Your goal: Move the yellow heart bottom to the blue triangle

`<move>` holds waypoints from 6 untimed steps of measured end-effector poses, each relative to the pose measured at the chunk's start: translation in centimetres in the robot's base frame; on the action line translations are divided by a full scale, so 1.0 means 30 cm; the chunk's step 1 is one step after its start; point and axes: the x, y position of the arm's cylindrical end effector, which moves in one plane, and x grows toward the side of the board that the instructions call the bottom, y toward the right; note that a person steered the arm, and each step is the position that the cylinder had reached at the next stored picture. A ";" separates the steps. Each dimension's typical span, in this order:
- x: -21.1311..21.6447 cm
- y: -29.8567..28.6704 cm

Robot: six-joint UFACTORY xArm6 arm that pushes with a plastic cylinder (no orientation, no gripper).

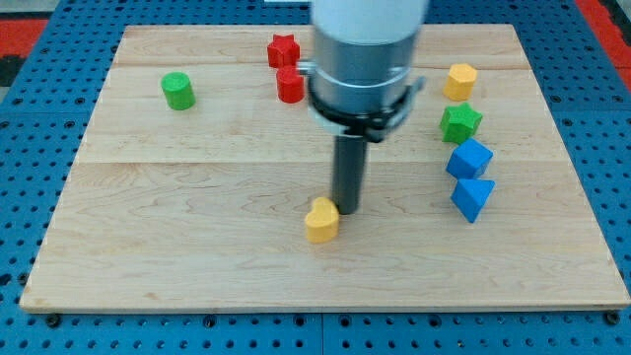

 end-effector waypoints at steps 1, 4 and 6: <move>-0.036 -0.194; 0.126 0.289; 0.150 0.320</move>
